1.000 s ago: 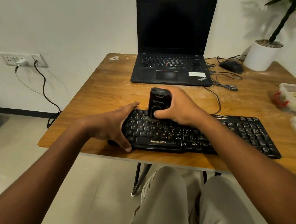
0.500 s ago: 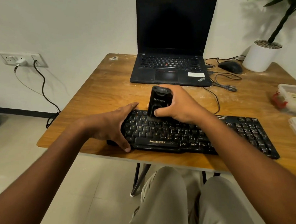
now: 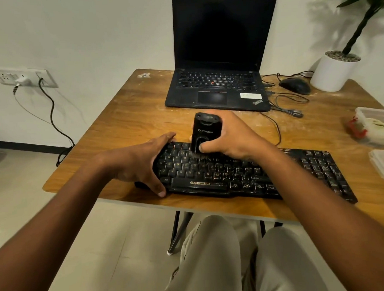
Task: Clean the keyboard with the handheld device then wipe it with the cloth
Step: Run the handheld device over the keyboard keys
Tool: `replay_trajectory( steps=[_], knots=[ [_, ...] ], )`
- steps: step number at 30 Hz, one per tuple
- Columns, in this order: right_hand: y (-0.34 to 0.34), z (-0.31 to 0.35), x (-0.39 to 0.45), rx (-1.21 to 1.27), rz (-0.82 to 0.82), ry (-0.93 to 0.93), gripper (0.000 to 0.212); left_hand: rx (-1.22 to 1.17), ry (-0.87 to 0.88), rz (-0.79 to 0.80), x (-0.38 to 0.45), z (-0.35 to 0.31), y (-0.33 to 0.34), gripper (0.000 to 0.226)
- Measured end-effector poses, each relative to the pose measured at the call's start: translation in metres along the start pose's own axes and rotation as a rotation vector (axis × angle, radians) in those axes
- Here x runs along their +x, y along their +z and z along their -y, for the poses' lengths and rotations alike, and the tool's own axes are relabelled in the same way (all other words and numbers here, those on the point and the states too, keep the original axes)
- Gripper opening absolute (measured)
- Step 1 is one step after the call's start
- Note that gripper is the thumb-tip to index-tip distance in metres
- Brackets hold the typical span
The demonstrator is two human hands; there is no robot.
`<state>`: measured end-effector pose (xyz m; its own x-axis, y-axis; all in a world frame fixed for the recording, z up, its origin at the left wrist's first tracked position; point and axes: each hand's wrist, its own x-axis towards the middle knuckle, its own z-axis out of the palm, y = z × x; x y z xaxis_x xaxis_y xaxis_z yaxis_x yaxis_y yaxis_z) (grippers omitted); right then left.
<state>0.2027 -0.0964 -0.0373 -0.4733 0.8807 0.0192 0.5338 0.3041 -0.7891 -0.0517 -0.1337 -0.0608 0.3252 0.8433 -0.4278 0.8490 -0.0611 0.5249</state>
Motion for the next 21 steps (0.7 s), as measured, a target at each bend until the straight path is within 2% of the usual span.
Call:
replay_trajectory(
  steps=[7, 9, 16, 21],
  knots=[
    [-0.047, -0.015, -0.018, -0.148, 0.101, 0.053, 0.048, -0.018, 0.014, 0.017, -0.001, 0.000, 0.000, 0.153],
    [-0.050, -0.008, -0.016, -0.134, 0.081, 0.030, 0.047, -0.024, 0.013, 0.013, 0.000, 0.000, 0.000, 0.154],
    [0.008, 0.010, 0.003, 0.025, 0.039, -0.054, 0.039, -0.020, -0.002, 0.008, -0.002, -0.001, -0.001, 0.154],
    [-0.014, 0.000, -0.003, -0.212, 0.135, -0.005, 0.037, -0.018, -0.006, 0.009, -0.003, -0.002, -0.001, 0.153]
  ],
)
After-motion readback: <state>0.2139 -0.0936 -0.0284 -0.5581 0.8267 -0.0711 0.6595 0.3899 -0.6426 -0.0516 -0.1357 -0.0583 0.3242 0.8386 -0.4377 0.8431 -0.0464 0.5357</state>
